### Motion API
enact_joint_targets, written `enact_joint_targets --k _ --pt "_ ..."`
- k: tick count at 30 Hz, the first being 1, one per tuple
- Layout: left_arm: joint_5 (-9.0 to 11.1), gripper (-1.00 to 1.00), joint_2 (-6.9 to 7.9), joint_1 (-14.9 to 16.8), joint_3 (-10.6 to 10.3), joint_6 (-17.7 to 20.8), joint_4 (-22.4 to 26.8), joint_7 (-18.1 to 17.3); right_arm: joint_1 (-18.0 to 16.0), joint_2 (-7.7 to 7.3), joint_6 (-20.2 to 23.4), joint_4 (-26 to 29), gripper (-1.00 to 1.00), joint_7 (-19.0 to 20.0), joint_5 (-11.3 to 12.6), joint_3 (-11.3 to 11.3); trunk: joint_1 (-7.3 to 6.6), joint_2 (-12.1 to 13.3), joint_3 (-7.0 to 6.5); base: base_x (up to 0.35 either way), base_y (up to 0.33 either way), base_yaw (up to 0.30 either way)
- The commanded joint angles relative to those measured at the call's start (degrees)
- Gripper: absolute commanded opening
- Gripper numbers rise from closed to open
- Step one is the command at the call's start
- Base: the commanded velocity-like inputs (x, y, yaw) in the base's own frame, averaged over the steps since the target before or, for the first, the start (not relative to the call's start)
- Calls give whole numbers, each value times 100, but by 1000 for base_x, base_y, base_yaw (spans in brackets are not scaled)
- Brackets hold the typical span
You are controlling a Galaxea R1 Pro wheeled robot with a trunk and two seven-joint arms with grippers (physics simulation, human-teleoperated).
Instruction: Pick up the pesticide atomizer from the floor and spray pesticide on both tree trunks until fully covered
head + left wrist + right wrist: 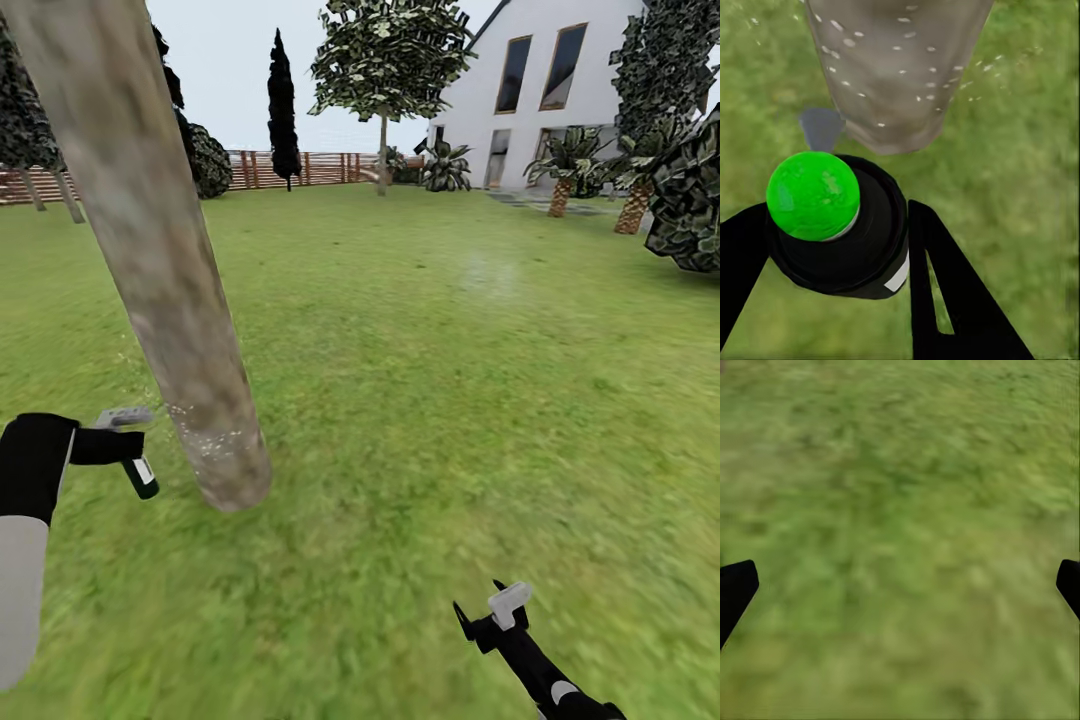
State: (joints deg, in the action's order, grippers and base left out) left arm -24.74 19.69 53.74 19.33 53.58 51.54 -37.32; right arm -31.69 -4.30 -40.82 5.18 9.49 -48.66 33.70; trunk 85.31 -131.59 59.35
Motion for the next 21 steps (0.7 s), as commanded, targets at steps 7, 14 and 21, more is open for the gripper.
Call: enact_joint_targets --k 7,14,21 --pt "-176 -100 1 5 3 -6 5 -478 -2 3 -15 0 100 60 -3 42 0 -2 5 93 -259 42" --pt "-292 -100 21 8 0 -6 7 -478 -3 -1 -14 0 100 62 -3 42 0 -2 5 81 -269 0" --pt "-302 -100 69 21 -122 -6 14 -478 -3 -1 -14 0 100 61 -3 43 0 -2 5 -142 -249 0"
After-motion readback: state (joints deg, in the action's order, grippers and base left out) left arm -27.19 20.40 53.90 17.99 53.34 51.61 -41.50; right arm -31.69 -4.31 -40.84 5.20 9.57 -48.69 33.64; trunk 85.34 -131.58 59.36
